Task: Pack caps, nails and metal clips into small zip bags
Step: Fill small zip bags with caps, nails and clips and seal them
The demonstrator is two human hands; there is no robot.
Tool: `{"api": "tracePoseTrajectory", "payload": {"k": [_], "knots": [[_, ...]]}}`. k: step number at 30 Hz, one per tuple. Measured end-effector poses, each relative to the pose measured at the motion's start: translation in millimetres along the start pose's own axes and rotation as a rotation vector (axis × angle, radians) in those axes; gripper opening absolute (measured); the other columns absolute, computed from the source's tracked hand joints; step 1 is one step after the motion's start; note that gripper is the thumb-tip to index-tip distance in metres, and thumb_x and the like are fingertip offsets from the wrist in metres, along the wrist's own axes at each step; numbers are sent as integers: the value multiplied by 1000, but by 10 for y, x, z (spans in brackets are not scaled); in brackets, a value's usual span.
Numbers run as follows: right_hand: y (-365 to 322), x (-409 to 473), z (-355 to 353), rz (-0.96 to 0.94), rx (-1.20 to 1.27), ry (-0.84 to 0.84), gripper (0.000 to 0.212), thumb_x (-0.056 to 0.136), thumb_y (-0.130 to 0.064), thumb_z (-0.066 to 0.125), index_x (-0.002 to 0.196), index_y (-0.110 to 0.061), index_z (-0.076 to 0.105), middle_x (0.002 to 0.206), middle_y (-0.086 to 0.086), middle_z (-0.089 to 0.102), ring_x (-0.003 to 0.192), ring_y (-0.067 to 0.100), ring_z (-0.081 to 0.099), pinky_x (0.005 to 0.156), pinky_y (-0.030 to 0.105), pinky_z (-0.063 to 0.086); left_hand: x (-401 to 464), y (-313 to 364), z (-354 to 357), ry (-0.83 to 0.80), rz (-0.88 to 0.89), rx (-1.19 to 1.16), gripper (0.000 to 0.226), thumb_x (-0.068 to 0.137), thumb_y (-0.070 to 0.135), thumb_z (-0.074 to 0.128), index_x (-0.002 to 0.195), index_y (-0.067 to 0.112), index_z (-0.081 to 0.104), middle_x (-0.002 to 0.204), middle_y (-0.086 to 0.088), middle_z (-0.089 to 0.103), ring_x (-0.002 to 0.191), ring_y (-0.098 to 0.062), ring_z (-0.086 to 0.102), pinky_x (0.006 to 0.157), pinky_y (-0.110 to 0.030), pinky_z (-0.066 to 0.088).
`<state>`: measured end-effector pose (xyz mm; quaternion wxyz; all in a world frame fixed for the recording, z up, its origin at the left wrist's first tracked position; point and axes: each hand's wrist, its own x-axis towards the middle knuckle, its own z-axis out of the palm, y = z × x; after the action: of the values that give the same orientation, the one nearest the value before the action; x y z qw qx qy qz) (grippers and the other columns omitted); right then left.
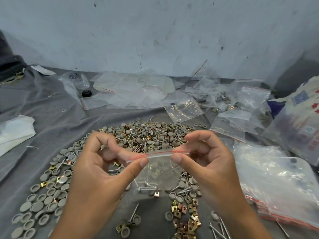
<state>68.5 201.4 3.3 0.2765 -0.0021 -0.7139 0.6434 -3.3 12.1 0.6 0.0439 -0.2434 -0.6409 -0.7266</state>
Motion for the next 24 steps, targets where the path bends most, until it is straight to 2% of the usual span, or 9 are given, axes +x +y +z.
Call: {"api": "tracePoseTrajectory", "payload": {"k": [4,8,9,11,14,16,19,21,24], "knots": [[17,41,-59,24,79,-34,45,61,-56,91,92,-45,60,87,3,78,79,20,69,69,24,56,23,7,-26,-56,3,26,47,57,42,89,78,36,48,74,-5,76,69,-17,73,47,-19,52],[-27,51,-116,10,45,-87,35,70,-49,88,92,-41,62,88,2,76,84,17,70,77,31,55,30,-6,-34,-75,-7,57,51,53,53,91,79,34,51,77,-5,77,61,-12,65,47,-17,49],[-51,58,-125,0,-12,-116,30,75,-46,85,96,-40,64,90,0,75,85,16,70,77,30,55,30,-26,-36,-89,-19,66,51,54,54,91,84,35,54,81,-4,78,64,-15,67,51,-19,51],[-93,118,-163,-19,-103,-152,18,87,-37,76,103,-39,67,93,-3,73,83,13,68,72,24,55,30,-61,-34,-140,-33,103,57,56,58,88,99,40,56,97,3,79,76,-16,71,69,-29,57],[-146,416,-355,-51,-184,-59,11,90,-31,67,99,-37,70,91,-4,69,78,13,64,69,26,58,39,-119,-36,-140,-53,122,64,61,63,83,114,44,54,117,12,73,94,-14,71,84,-43,53],[-183,768,-590,-100,-297,15,9,94,-24,67,96,-34,69,88,-7,68,78,10,63,74,23,57,44,-153,-57,-130,-77,114,59,64,65,79,115,46,55,118,13,73,99,-13,71,79,-43,57],[-301,1441,-1069,-171,-443,132,19,96,-12,69,93,-30,65,83,-14,64,77,-1,59,77,18,48,42,-172,-79,-129,-116,109,56,66,68,75,115,50,55,115,14,74,100,-14,72,69,-40,64],[-373,1849,-1382,-193,-552,195,19,94,-14,70,89,-32,64,81,-11,61,74,0,55,77,23,44,40,-170,-82,-118,-127,101,48,72,65,74,113,51,56,113,13,74,98,-13,72,73,-46,62],[-350,2174,-1752,-157,-710,248,14,90,-24,72,84,-34,66,80,-12,63,72,2,54,77,27,45,54,-139,-70,-98,-119,118,35,79,52,70,111,52,56,108,14,75,94,-7,72,79,-44,54]]}}
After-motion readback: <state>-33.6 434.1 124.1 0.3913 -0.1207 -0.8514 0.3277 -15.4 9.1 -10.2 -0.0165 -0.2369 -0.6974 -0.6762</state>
